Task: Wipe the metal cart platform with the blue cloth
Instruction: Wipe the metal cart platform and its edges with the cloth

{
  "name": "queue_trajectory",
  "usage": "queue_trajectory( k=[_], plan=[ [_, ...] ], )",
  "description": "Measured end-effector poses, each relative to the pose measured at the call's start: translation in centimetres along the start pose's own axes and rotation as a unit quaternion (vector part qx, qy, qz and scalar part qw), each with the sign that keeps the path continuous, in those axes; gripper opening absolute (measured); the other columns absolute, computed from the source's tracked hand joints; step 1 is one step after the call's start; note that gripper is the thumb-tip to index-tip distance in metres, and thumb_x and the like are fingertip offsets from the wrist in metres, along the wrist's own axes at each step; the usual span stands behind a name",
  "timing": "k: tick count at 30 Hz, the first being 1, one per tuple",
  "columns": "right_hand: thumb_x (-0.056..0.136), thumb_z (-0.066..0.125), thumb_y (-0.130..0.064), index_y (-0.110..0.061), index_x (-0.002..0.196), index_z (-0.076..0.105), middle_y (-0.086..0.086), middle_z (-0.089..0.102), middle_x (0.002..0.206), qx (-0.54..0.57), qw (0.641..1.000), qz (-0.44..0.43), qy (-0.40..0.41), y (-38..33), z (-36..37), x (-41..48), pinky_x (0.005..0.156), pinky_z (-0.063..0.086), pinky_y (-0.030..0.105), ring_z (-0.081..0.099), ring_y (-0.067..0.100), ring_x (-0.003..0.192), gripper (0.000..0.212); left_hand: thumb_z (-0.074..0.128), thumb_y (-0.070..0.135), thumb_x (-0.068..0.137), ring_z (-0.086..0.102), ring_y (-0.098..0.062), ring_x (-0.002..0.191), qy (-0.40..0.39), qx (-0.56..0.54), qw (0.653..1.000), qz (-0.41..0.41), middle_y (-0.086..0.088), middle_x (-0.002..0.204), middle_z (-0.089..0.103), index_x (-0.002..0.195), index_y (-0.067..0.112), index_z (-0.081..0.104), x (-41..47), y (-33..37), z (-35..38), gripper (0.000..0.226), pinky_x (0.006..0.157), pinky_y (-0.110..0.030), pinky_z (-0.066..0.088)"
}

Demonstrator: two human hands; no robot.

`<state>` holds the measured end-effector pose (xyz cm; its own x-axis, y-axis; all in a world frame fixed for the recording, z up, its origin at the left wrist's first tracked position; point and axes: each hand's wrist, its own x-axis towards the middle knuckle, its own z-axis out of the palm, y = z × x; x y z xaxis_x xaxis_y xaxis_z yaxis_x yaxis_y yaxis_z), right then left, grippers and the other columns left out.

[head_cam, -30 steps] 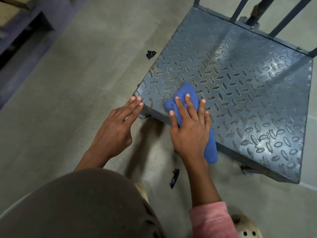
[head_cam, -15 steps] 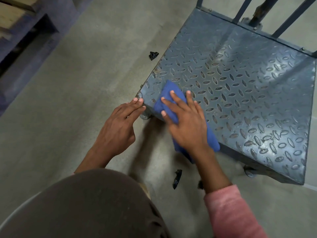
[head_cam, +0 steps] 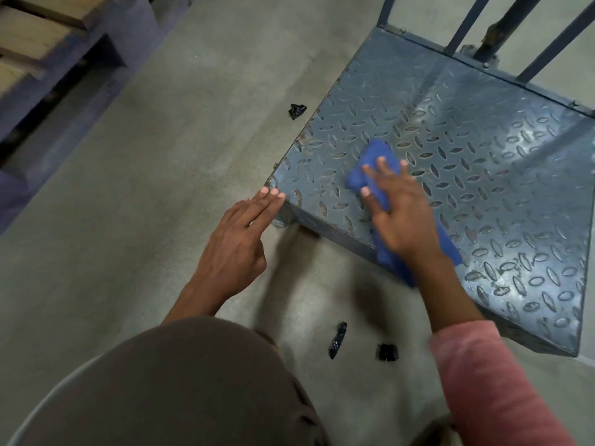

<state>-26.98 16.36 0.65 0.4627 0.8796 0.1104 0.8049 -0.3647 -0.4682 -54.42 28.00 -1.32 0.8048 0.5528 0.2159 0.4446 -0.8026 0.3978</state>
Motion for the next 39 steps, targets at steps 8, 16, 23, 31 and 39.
queue_trajectory(
  k=[8, 16, 23, 31, 39],
  plan=[
    [0.102, 0.041, -0.046, -0.027, 0.149, 0.047, -0.001, 0.036, 0.16, -0.031, 0.986, -0.154, -0.064, -2.9, 2.3, 1.8, 0.125, 0.014, 0.042, 0.017, 0.03, 0.154, 0.051, 0.056, -0.01, 0.077, 0.033, -0.024, 0.155, 0.016, 0.007, 1.0, -0.013, -0.008, 0.164, 0.04, 0.154, 0.008, 0.046, -0.3, 0.2, 0.8, 0.08, 0.118, -0.048, 0.04],
    [0.101, 0.037, -0.049, -0.033, 0.148, 0.046, -0.003, 0.034, 0.161, -0.067, 0.965, -0.207, -0.147, -6.2, 4.0, 8.2, 0.124, 0.015, 0.046, 0.016, 0.032, 0.154, 0.051, 0.063, -0.009, 0.077, 0.036, -0.021, 0.153, 0.03, -0.01, 0.999, -0.039, -0.006, 0.161, 0.044, 0.153, 0.01, 0.05, -0.2, 0.9, 1.0, 0.079, 0.117, -0.039, 0.041],
    [0.104, 0.041, -0.042, -0.026, 0.148, 0.049, -0.001, 0.034, 0.161, -0.057, 0.99, -0.095, -0.084, -6.9, 4.4, 10.3, 0.125, 0.015, 0.047, 0.015, 0.034, 0.153, 0.047, 0.064, -0.008, 0.078, 0.033, -0.019, 0.155, 0.046, -0.025, 0.997, -0.058, -0.005, 0.162, 0.043, 0.153, 0.01, 0.049, -0.3, 1.5, 1.1, 0.079, 0.117, -0.038, 0.042],
    [0.102, 0.043, -0.045, -0.03, 0.144, 0.054, -0.004, 0.04, 0.158, -0.029, 0.999, -0.028, -0.031, -4.6, 3.6, 10.7, 0.125, 0.016, 0.046, 0.019, 0.033, 0.153, 0.045, 0.065, -0.005, 0.08, 0.029, -0.018, 0.156, 0.023, -0.03, 0.997, -0.064, -0.003, 0.165, 0.039, 0.156, 0.012, 0.045, -0.4, 1.5, 0.7, 0.08, 0.115, -0.041, 0.045],
    [0.104, 0.042, -0.043, -0.038, 0.14, 0.054, -0.009, 0.04, 0.158, -0.05, 0.989, -0.122, -0.069, -3.8, 2.5, 9.4, 0.126, 0.012, 0.048, 0.021, 0.033, 0.152, 0.039, 0.064, -0.005, 0.08, 0.026, -0.015, 0.157, 0.043, -0.053, 0.995, -0.079, -0.002, 0.166, 0.037, 0.156, 0.012, 0.045, -0.5, 2.0, 1.4, 0.08, 0.116, -0.041, 0.045]
  ],
)
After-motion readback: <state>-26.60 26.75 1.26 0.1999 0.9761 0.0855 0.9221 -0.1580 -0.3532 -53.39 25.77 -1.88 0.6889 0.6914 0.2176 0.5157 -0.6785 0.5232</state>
